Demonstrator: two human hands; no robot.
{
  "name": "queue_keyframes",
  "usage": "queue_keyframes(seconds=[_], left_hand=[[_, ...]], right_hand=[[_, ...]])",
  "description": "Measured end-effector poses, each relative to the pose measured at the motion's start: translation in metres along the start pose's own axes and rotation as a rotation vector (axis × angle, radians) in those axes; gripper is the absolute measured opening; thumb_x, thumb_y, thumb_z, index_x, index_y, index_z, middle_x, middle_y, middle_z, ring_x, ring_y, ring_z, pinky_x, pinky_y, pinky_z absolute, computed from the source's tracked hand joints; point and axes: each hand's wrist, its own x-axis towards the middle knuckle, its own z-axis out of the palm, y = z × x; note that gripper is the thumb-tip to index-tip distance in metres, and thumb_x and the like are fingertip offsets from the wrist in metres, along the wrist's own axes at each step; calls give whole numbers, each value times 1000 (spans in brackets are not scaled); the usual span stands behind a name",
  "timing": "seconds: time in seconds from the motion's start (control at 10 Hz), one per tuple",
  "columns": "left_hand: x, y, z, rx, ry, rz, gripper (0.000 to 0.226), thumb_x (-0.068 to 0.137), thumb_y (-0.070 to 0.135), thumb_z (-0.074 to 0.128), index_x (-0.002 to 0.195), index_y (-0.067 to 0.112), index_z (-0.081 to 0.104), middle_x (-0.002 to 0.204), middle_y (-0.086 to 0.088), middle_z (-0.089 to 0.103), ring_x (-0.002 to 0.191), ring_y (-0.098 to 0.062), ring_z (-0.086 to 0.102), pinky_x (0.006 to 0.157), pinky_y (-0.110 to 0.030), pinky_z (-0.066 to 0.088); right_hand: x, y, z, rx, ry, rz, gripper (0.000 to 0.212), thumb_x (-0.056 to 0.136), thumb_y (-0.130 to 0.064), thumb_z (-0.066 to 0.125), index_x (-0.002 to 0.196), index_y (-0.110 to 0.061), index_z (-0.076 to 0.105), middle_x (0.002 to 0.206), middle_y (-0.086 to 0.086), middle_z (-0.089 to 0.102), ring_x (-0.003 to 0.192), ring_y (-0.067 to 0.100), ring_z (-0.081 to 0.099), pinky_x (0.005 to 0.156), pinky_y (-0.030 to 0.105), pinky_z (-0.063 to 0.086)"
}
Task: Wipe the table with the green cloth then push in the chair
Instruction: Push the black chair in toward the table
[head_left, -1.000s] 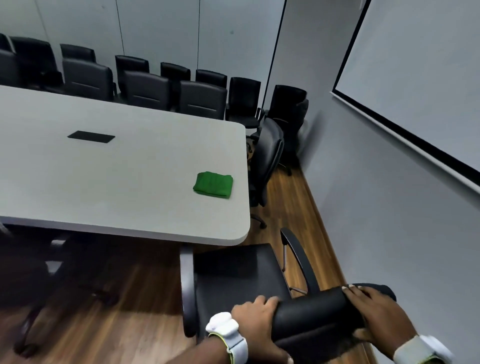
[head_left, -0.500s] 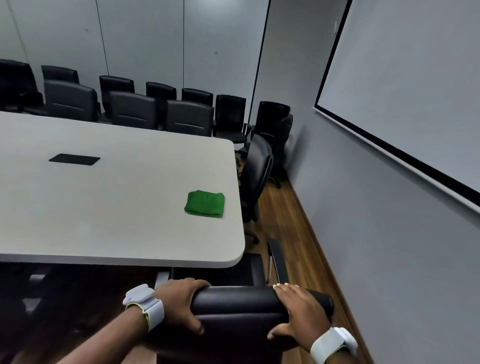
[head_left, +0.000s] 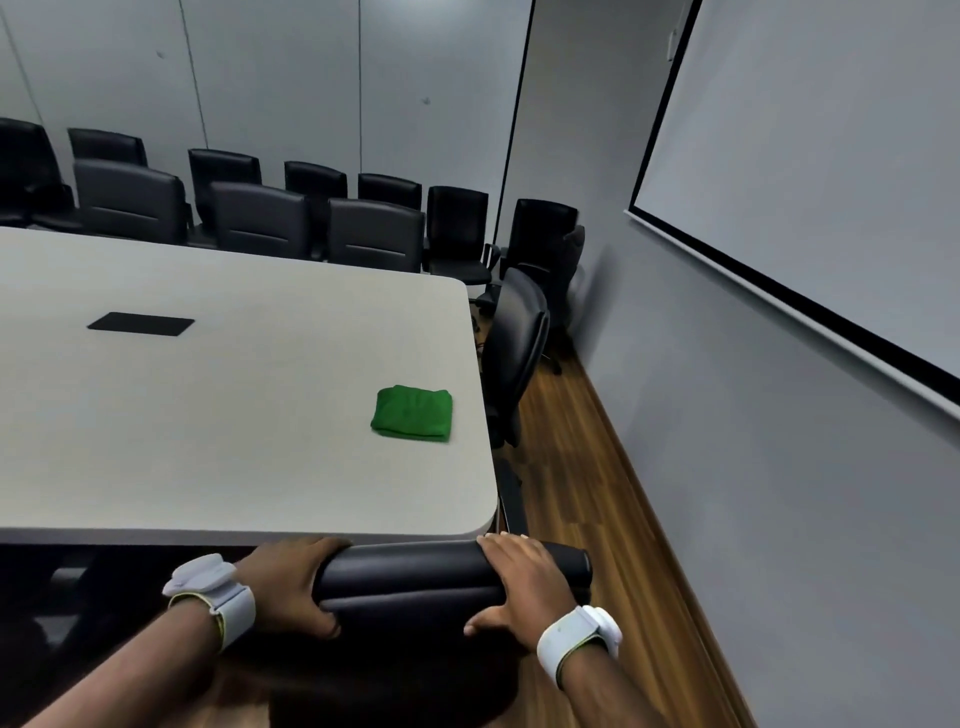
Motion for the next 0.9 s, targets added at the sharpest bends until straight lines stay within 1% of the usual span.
queue_keyframes(seconds=[0.1, 0.2, 0.3, 0.4, 0.5, 0.6, 0.7, 0.8, 0.9], left_hand=[[-2, -14, 5, 80, 39, -23, 127, 56, 84, 59, 164, 30, 21, 165, 4, 41, 150, -20, 44, 126, -35, 28], [-9, -29, 14, 192, 153, -73, 139, 56, 93, 53, 166, 16, 19, 168, -4, 36, 158, -27, 35, 133, -46, 16], [-1, -47, 22, 294, 281, -43, 134, 47, 100, 54, 149, 13, 51, 137, -6, 69, 128, -29, 70, 120, -51, 34], [21, -97, 37, 147, 221, -56, 122, 43, 104, 49, 131, 21, 62, 109, 2, 78, 95, -21, 81, 97, -52, 55], [23, -105, 32, 122, 217, -44, 127, 47, 107, 43, 138, 20, 62, 121, -3, 75, 108, -28, 77, 106, -57, 50], [24, -110, 36, 133, 255, -26, 131, 49, 107, 41, 146, 20, 58, 135, -7, 70, 122, -35, 70, 115, -58, 41], [17, -102, 34, 121, 179, -82, 127, 48, 104, 50, 142, 20, 60, 130, -4, 72, 115, -33, 74, 109, -58, 48], [0, -82, 9, 147, 212, -20, 128, 54, 95, 59, 158, 22, 40, 153, -4, 54, 143, -30, 55, 126, -53, 28], [-13, -66, -7, 99, 152, -53, 128, 62, 91, 56, 166, 25, 21, 168, 0, 35, 159, -21, 31, 132, -46, 7]], right_hand=[[18, -11, 3, 8, 0, -14, 109, 48, -73, 76, 139, -21, 45, 138, -4, 52, 131, 19, 42, 113, 26, 14], [33, -30, 8, -2, 9, -15, 108, 48, -70, 79, 138, -19, 48, 139, -2, 54, 129, 21, 45, 112, 30, 22], [42, -37, 10, -24, 33, 4, 108, 45, -70, 81, 134, -17, 52, 134, 0, 58, 125, 22, 50, 109, 35, 32], [57, -54, 14, -57, 35, 12, 108, 41, -71, 81, 130, -16, 55, 129, 2, 63, 121, 24, 55, 104, 37, 40], [63, -66, 13, -64, 17, 33, 108, 42, -71, 81, 131, -16, 55, 131, 2, 62, 123, 24, 54, 105, 37, 38], [62, -71, 11, -75, -13, 50, 108, 46, -69, 82, 135, -16, 51, 136, 3, 57, 129, 23, 48, 109, 36, 33], [57, -73, 7, -97, -47, 64, 108, 50, -69, 81, 138, -17, 46, 140, 2, 53, 132, 22, 43, 111, 35, 29], [57, -74, -4, -90, -101, 82, 110, 56, -74, 75, 144, -18, 37, 147, 2, 44, 137, 22, 35, 114, 34, 22], [56, -81, -20, -29, -211, 114, 105, 60, -82, 64, 142, -21, 41, 146, 1, 46, 135, 22, 38, 112, 34, 28]])
